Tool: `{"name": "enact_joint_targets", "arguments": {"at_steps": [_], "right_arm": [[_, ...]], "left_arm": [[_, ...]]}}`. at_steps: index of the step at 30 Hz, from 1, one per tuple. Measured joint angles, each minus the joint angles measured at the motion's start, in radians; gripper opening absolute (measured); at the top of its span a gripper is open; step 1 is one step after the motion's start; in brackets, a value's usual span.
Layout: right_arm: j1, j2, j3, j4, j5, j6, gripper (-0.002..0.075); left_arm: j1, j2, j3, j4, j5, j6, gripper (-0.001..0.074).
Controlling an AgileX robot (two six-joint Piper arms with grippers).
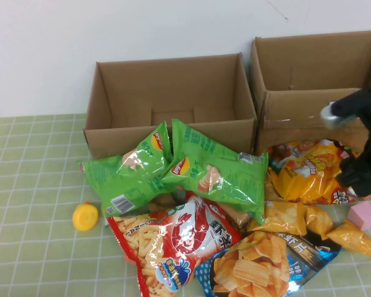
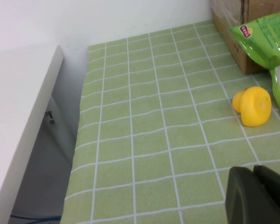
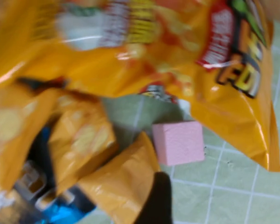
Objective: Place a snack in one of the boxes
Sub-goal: Pick up the potato chip
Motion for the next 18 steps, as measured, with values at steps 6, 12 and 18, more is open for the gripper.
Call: {"name": "enact_joint_targets", "arguments": {"at_steps": [6,12,18], "right_arm": [[-0.096,0.036,0.0,0.022,-0.082,0.085,0.0662],[-0.181,0.086,0.0,0.064,-0.191,0.087,0.0664],[-0.225,0.187,0.0,0.12,-0.279,0.087,0.0664]], "left_arm": [[0.0,0.0,0.0,0.0,0.0,0.0,-0.0002],[0.0,0.0,0.0,0.0,0.0,0.0,-0.0002],[0.0,0.0,0.0,0.0,0.0,0.0,-0.0002]]}}
